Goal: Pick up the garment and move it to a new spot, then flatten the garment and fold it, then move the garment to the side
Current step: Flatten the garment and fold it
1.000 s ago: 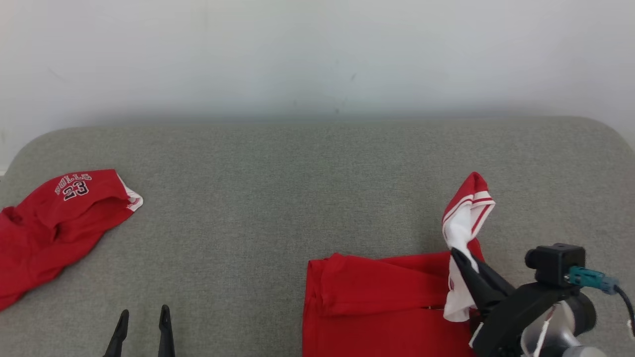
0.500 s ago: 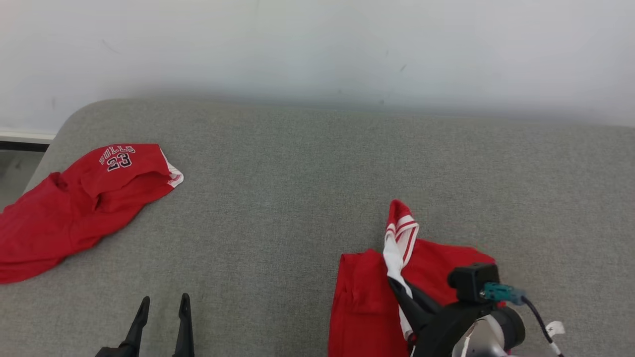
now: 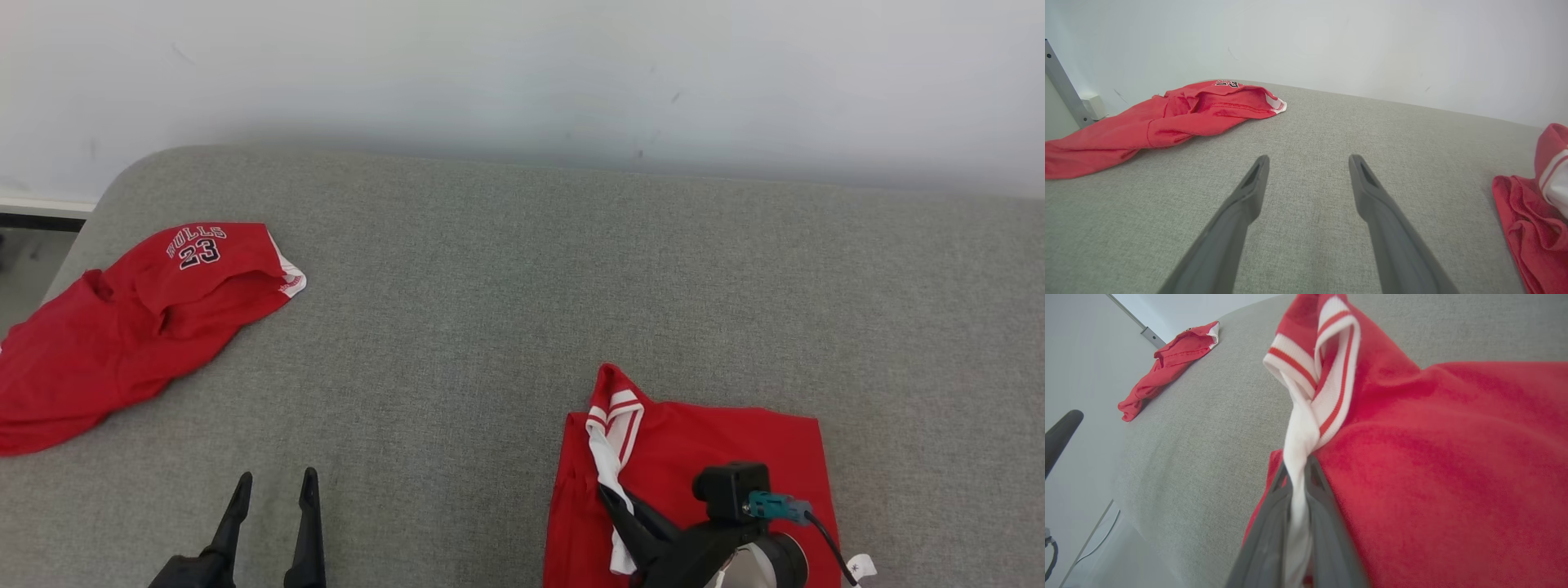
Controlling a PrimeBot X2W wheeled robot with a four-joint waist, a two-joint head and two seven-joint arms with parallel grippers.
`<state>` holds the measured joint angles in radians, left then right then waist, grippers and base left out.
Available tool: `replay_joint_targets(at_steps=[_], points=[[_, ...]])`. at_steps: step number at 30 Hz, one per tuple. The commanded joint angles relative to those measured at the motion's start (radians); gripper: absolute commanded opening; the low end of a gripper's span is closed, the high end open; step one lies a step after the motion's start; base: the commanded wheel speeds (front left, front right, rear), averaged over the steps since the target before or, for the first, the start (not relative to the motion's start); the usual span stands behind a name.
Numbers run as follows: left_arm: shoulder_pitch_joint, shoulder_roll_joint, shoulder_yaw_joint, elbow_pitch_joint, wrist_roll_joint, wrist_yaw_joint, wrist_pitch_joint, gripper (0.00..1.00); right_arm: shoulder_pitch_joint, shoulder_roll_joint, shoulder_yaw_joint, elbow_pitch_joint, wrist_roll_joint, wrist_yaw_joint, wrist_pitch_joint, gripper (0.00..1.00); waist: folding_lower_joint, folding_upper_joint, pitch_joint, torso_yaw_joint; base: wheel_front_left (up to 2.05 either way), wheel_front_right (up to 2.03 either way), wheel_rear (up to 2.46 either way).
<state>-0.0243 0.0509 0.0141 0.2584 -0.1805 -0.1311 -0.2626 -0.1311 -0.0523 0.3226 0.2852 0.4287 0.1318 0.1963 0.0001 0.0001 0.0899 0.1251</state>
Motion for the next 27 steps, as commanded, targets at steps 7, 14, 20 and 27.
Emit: replay_joint_targets(at_steps=[7,14,20,27], points=[[-0.019,-0.001,-0.005,0.012,-0.003,0.001,-0.003,1.00,-0.066,0.004,0.064,0.107,0.060,-0.002,-0.081,0.00,-0.0001,-0.0001,-0.001,0.007,0.00,0.00,0.00],[0.000,-0.001,-0.002,0.020,-0.004,0.001,-0.003,1.00,-0.099,0.003,0.081,0.162,0.073,-0.002,-0.154,1.00,-0.0001,-0.0001,-0.019,0.009,0.00,0.00,0.00],[0.036,-0.001,0.026,0.015,0.011,0.001,-0.003,1.00,-0.119,0.003,-0.031,0.103,-0.012,-0.002,-0.267,1.00,-0.0001,-0.0001,-0.049,-0.018,0.00,0.00,0.00],[0.070,-0.001,0.058,-0.015,0.040,0.001,-0.003,1.00,-0.052,-0.030,-0.215,-0.027,-0.137,-0.002,-0.351,1.00,-0.0001,-0.0001,-0.073,-0.050,0.00,0.00,0.00]])
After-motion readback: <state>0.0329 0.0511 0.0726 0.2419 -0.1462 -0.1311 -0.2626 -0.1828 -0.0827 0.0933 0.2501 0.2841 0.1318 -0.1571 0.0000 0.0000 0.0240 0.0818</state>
